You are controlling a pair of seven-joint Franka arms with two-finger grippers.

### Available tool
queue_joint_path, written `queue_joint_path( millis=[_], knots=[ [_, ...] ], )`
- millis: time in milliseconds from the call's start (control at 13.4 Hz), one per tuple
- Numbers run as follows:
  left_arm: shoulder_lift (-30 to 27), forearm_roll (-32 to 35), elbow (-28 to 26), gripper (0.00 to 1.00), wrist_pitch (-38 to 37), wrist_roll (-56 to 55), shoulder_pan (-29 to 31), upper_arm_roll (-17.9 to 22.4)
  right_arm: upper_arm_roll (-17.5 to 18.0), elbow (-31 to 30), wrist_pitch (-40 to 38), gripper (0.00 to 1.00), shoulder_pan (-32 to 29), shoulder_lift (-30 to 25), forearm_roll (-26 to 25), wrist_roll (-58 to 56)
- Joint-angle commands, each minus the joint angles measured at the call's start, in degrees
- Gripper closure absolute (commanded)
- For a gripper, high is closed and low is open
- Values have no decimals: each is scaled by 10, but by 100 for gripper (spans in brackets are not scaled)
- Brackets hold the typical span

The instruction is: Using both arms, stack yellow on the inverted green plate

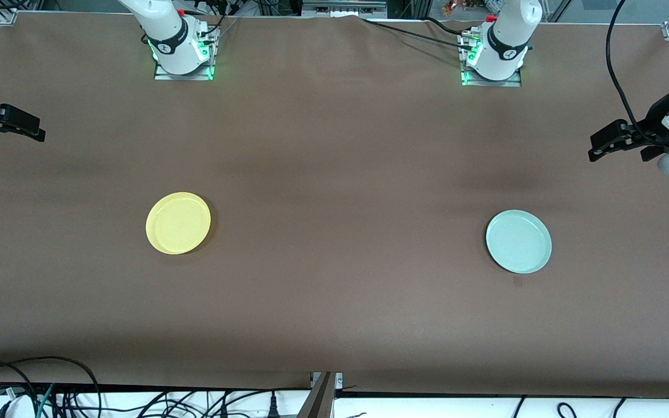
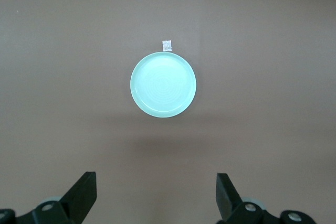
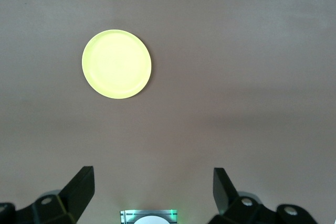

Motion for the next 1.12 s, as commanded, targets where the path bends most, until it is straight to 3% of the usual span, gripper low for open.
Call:
queue_joint_path(
  millis=[0, 150, 1048],
  knots=[
    [-24, -7, -35, 0, 19, 28, 14, -3, 3, 13, -9, 0, -5, 5, 1, -4],
    [-6, -9, 1, 0, 20, 13, 15, -1, 5, 13, -5, 0, -3, 6, 1, -4],
    [16, -10, 11, 0, 27, 9, 16, -1, 3, 13, -6, 0, -5, 6, 1, -3]
  ],
)
